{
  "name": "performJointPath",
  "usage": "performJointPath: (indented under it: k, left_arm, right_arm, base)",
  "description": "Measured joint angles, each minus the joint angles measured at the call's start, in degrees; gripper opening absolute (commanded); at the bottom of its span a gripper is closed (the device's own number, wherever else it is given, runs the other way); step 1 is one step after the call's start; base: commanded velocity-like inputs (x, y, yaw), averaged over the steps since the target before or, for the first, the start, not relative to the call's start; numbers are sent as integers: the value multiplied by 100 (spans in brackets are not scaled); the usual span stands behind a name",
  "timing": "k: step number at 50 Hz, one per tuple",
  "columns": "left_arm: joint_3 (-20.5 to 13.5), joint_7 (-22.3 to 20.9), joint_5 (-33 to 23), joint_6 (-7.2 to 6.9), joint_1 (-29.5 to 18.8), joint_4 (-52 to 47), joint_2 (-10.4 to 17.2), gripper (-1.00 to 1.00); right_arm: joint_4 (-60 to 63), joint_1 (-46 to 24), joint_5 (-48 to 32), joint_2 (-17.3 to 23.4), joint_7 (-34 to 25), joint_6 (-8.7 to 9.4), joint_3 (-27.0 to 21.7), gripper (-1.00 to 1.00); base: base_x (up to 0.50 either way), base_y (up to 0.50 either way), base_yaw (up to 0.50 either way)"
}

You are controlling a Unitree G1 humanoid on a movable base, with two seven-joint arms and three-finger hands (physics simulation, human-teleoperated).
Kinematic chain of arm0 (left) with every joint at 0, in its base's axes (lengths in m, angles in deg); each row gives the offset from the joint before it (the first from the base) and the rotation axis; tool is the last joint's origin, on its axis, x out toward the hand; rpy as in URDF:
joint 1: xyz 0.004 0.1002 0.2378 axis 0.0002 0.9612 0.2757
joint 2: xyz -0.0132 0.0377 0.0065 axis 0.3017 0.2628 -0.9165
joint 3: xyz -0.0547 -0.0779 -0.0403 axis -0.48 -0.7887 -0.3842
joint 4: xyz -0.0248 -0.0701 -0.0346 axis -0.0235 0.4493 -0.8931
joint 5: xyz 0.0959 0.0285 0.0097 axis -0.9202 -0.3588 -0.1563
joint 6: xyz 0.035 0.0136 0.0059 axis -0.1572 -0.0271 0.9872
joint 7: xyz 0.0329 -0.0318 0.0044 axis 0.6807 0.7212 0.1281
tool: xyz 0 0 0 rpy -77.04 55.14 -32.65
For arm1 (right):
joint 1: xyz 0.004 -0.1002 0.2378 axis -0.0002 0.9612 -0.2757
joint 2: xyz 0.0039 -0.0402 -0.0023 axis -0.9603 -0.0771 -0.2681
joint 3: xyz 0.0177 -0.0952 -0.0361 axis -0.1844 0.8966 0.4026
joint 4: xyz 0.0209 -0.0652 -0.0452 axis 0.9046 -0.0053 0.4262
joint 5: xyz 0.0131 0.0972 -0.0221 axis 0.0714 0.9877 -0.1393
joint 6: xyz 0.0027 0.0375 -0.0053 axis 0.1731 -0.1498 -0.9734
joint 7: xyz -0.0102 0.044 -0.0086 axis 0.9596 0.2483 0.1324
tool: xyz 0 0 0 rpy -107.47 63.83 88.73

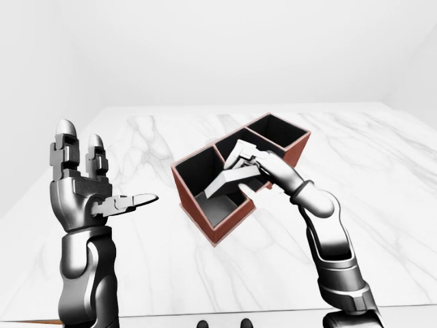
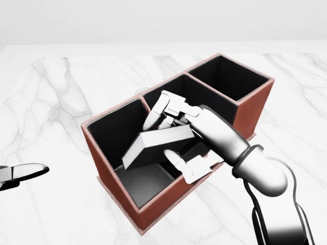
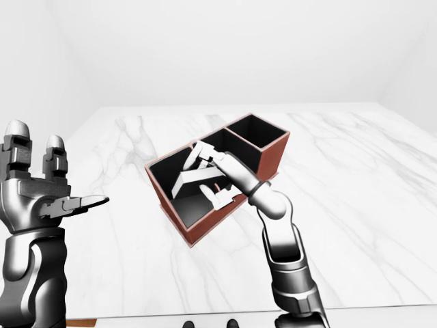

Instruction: Pick up the book and place it in the left compartment of the caddy.

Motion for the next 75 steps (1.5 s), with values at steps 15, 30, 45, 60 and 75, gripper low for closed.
performJointPath:
  k: [15,30,45,60,75]
  left_arm:
    - [8,2,-7,0,-7,13,1,100]
    - [-11,4,4,0,-14,11,12,100]
    - [-27,8,19,0,-25,24,25,100]
    - [-31,18,27,0,-30,4,29,100]
    - [-22,21,19,0,-30,-3,26,100]
  right_arm:
    - [-275,-50,-404,-54,-49,0,37,-100]
    - [-632,-161,-653,-115,-16,0,58,-100]
    - [-1018,-329,-859,-179,24,0,92,-100]
    - [-1373,-389,-953,-281,75,0,141,-100]
    - [-1818,-406,-1107,-353,191,0,186,-100]
  base:
    - [0,0,0]
    - [0,0,0]
    - [0,0,0]
    - [0,0,0]
    - [0,0,0]
